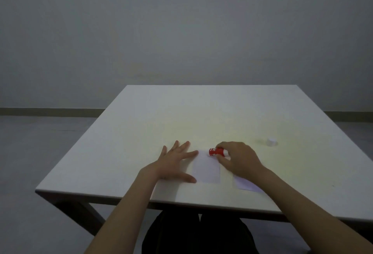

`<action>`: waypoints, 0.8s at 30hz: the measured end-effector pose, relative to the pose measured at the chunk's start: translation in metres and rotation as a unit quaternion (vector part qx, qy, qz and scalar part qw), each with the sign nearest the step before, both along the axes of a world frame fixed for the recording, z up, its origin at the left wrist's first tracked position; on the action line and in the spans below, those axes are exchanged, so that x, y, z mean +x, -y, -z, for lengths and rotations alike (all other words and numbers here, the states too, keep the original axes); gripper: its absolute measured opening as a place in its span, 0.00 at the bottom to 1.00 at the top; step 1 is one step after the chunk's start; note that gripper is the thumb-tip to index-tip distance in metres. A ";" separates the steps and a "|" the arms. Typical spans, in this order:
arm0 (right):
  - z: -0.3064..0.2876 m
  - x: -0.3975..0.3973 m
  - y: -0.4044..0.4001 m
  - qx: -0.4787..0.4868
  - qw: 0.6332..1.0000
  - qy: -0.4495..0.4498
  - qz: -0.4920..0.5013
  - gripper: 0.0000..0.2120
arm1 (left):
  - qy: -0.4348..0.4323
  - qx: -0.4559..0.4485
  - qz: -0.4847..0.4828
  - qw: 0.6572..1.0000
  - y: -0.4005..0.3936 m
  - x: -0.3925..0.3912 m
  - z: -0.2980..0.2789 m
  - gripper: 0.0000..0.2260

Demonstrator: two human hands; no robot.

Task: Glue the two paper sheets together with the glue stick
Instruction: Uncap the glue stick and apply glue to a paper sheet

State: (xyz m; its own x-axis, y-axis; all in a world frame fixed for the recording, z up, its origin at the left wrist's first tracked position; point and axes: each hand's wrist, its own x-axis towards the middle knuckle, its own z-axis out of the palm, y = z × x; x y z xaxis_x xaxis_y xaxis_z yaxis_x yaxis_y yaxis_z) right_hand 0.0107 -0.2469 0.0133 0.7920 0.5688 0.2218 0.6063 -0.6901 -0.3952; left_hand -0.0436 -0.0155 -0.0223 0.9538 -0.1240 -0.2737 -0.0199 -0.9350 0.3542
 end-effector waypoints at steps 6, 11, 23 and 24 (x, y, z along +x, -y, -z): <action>-0.004 -0.023 -0.001 -0.026 0.990 -0.068 -0.118 0.12 | -0.002 -0.001 -0.002 1.000 0.002 -0.001 0.000 0.43; -0.010 0.003 0.012 0.001 0.995 -0.095 -0.014 0.10 | -0.013 0.001 -0.002 1.000 0.003 -0.002 -0.006 0.43; -0.010 -0.009 0.022 -0.016 0.992 -0.101 -0.073 0.10 | -0.007 0.001 -0.004 1.000 0.001 0.001 0.001 0.43; -0.010 -0.004 0.025 -0.015 0.992 -0.113 -0.057 0.10 | -0.006 -0.007 -0.004 1.000 0.001 0.000 0.000 0.43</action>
